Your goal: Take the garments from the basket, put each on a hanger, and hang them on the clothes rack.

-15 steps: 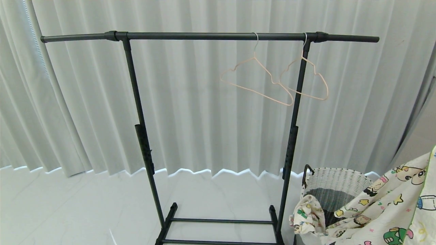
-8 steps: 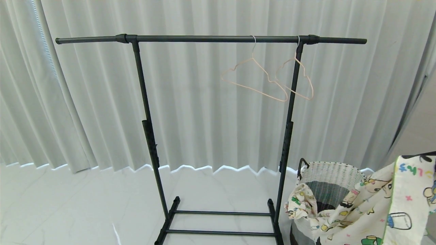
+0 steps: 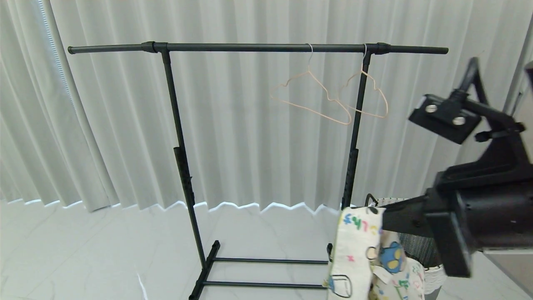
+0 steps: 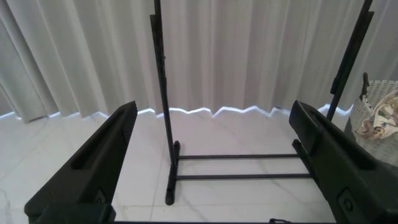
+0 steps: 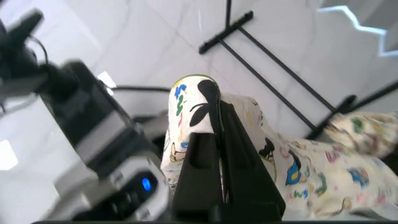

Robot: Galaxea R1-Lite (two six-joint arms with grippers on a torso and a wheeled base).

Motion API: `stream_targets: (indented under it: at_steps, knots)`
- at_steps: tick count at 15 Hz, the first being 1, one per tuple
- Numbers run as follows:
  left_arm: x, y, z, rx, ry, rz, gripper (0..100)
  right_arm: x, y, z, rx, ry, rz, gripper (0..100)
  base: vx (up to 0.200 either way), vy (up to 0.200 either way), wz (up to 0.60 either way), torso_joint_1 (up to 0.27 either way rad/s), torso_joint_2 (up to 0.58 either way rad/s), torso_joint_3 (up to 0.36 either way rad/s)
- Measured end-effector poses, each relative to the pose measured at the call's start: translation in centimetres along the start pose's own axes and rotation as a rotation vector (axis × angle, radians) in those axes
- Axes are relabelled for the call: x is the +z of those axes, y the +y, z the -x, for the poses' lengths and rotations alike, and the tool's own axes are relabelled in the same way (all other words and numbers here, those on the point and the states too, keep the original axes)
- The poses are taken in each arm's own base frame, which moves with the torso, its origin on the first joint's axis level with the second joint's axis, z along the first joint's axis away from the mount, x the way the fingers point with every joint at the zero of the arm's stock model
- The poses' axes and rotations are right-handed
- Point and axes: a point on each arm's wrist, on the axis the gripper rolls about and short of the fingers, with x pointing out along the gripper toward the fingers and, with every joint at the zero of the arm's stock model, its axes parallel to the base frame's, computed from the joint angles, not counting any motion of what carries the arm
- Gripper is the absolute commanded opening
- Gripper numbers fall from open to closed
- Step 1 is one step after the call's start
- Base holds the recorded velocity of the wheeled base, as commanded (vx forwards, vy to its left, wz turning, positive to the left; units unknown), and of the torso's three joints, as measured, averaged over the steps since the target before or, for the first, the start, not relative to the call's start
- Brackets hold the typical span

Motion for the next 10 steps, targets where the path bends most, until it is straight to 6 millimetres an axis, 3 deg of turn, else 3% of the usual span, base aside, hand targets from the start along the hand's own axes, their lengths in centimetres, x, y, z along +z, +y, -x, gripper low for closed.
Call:
stream_targets:
  at_steps: [2,4,10]
  knots:
    - [0.0,0.0,0.0,0.001,0.0,0.01,100,0.8,0.5,-3.2,0.013,-0.036,-0.053,0,0.0,0.0,0.0,0.0,0.0,0.0]
    - [0.0,0.0,0.0,0.002,0.001,0.012,100,1.0,0.6,-5.1,0.013,-0.034,-0.084,0,0.0,0.0,0.0,0.0,0.0,0.0]
    - [0.0,0.0,0.0,-0.012,-0.002,-0.076,100,0.9,0.5,-7.3,0.007,-0.027,-0.083,0,0.0,0.0,0.0,0.0,0.0,0.0]
